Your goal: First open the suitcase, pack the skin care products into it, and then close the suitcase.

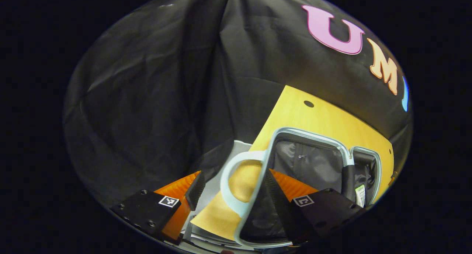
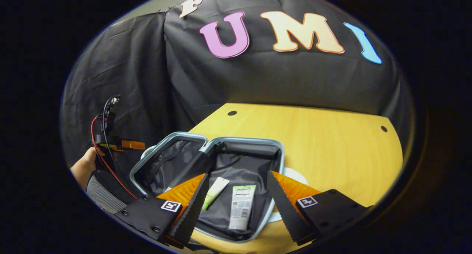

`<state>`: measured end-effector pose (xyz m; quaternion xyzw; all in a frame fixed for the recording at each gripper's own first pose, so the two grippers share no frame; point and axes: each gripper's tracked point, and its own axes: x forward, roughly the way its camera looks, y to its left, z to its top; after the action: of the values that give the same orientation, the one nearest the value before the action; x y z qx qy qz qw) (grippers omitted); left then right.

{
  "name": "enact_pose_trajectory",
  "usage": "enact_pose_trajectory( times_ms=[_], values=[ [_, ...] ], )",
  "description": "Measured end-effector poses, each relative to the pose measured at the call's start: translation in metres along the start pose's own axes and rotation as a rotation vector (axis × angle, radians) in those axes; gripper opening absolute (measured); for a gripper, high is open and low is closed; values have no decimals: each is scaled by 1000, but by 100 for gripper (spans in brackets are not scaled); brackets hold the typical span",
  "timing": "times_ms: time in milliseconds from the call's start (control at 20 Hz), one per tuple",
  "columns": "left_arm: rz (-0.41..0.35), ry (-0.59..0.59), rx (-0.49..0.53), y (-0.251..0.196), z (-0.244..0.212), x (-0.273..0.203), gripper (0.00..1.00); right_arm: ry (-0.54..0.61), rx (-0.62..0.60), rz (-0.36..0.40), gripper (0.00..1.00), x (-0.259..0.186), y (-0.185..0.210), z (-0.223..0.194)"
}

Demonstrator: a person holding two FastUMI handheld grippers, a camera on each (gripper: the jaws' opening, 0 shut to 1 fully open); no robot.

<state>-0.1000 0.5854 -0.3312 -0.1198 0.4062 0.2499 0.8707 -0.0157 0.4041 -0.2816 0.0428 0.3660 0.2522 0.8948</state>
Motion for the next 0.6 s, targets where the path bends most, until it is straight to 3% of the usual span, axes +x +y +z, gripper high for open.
enact_pose_trajectory(
  times_ms=[300, 350, 400, 450, 500, 550, 600],
  values=[
    [-38, 170, -1, 18, -27, 46, 92, -36, 25, -123, 100, -21, -43, 6],
    [-35, 189, 2, 23, -31, 50, 90, -38, 29, -137, 96, -25, -48, 5],
    [-33, 194, 7, 27, -30, 54, 80, -40, 31, -150, 92, -28, -51, 4],
    [-22, 198, 11, 32, -28, 56, 73, -42, 30, -159, 98, -33, -54, 3],
    [-46, 212, 3, 25, -29, 58, 55, -45, 27, -168, 98, -37, -56, 3],
    [-68, 214, 1, 17, -30, 56, 49, -47, 22, -176, 98, -40, -58, 2],
    [-76, 220, 7, 10, -32, 58, 36, -47, 17, -180, 98, -43, -59, 1]
  ],
)
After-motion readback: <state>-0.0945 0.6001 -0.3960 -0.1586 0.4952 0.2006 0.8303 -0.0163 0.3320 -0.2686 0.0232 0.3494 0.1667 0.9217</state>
